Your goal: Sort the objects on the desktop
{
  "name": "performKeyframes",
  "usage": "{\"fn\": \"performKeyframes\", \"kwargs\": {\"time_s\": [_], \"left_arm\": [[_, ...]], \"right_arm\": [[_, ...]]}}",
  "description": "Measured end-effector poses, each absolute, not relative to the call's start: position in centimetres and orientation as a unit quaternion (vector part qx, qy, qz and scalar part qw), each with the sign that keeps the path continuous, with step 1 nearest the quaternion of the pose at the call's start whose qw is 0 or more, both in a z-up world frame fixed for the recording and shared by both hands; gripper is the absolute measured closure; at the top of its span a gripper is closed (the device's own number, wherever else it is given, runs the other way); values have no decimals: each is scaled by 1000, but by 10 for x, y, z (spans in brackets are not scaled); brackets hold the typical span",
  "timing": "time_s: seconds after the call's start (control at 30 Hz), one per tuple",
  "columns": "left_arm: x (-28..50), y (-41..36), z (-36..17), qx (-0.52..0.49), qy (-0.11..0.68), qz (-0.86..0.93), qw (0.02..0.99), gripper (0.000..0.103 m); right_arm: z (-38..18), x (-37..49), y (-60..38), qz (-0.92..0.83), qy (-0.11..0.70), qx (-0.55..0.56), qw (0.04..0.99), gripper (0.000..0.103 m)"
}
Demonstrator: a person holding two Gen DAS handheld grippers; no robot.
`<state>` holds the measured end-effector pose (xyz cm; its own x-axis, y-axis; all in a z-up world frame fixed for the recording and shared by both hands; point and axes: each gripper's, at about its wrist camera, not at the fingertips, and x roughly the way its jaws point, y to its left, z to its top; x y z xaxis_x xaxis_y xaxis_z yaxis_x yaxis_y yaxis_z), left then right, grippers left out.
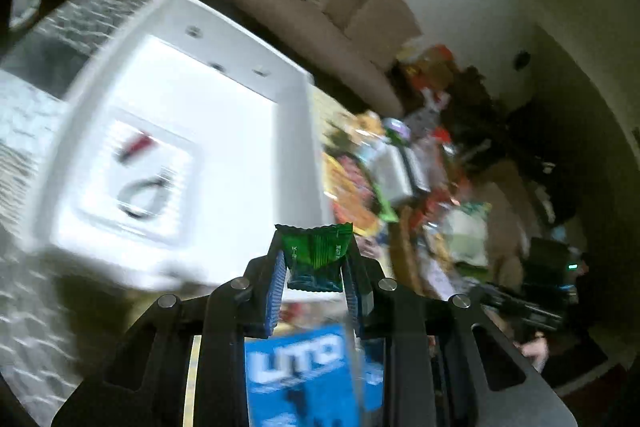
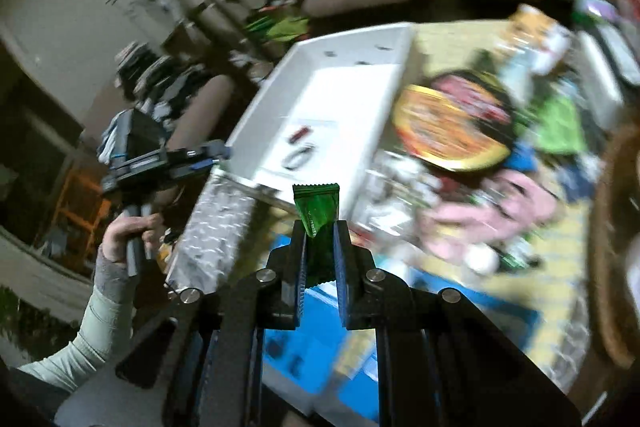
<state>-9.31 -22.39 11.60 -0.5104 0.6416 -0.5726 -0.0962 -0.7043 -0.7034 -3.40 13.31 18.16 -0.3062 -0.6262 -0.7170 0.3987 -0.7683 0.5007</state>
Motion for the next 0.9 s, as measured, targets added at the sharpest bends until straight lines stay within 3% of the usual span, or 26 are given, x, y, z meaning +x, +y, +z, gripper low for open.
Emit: {"fn": "performKeyframes", "kwargs": {"time_s": [0.17,0.37,0.57,0.73,0.9], "left_arm": [[-138,-252,88,-472,-289,814,177,78],[-186,-266,46,-498,-275,810,142,78],[-211,-266,22,-518,-230,816,112,78],[-217,-261,18,-527,-196,821,97,64],[-213,-258,24,-522,-197,825,93,58]], "right_arm": [[158,-99,36,-766,-134,518,355,91],[78,-198,-63,-716,-193,577,341,91],[-5,-256,-100,-676,-256,624,296,91],[-42,-276,-106,-672,-256,644,260,87],[-36,-271,-100,-685,-233,641,257,80]]}}
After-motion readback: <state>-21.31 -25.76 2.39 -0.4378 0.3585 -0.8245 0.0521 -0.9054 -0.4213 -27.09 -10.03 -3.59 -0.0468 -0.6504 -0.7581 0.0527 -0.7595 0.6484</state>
